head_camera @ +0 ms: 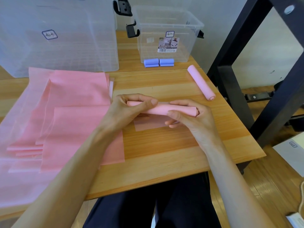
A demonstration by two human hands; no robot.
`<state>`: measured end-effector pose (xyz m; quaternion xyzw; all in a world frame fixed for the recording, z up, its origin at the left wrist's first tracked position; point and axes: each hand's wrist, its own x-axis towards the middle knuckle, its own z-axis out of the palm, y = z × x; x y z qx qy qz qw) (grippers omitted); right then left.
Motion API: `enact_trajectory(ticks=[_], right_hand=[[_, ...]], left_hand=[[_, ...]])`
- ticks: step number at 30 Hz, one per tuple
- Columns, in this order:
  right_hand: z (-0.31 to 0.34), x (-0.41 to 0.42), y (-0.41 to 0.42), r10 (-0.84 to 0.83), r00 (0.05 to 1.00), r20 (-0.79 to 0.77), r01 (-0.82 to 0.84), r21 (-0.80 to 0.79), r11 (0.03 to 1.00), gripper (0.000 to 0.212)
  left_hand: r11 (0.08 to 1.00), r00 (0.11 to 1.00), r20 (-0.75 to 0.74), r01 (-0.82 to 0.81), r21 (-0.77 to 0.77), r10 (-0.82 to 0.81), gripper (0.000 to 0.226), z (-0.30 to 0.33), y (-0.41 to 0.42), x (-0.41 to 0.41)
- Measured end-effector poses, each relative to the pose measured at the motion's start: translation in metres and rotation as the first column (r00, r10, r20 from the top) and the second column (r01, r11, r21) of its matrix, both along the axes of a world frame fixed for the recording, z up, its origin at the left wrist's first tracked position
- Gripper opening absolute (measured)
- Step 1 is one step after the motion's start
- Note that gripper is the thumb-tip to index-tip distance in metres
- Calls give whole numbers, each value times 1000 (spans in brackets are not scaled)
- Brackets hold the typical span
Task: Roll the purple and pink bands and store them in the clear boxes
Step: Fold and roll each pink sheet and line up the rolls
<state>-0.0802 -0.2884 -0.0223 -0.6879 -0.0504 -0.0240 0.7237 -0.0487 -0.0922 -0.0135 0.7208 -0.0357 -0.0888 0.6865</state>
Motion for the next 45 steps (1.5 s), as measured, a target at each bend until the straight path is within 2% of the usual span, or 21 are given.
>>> enact_trajectory(ticks=[3,6,12,15,20,22,26,30,34,37,41,45], right_hand=[[0,0,0,-29,999,-24,29,17,999,24],[0,1,0,-34,999,-41,35,23,999,29],[1,0,0,8,1000,-20,-8,-10,1000,34],[0,0,0,-9,1000,-6,9,-18,1000,24],[-1,1,0,-62,998,-24,62,-10,998,28],[-2,1,1,-33,999,-2,33,-15,999,26],[-1,0,1,24,999,23,-23,-14,1000,36],[-2,1,0,-5,1000,8,5,-16,1000,25],[-1,1,-1,-33,999,-28,33,-3,999,28],[-1,1,0,-21,999,-25,21,4,1000,29],[-1,1,0,6,1000,0,-6,8,1000,35],[-2,1,-1,-23,1000,-17,23,4,1000,27]], left_hand=[[998,998,51,45,-40,-43,26,3,-2,-3],[1000,996,82,24,8,-25,25,2,-2,-2],[999,997,-72,-25,-48,22,32,-1,-2,0],[1000,1000,-26,10,-21,-10,31,1,0,0],[1000,999,26,28,-10,-28,27,4,-3,-3],[999,1000,-21,-1,-48,0,26,3,-3,-2],[996,991,-129,10,-91,-22,28,2,-1,-1],[999,1000,-4,20,-33,-21,29,3,1,0],[998,990,132,41,45,-47,27,4,-1,-4],[999,995,100,-5,43,1,25,2,-2,-2],[997,998,-67,-19,-77,14,25,0,-2,0],[1000,1000,26,7,-20,-7,24,1,-1,0]])
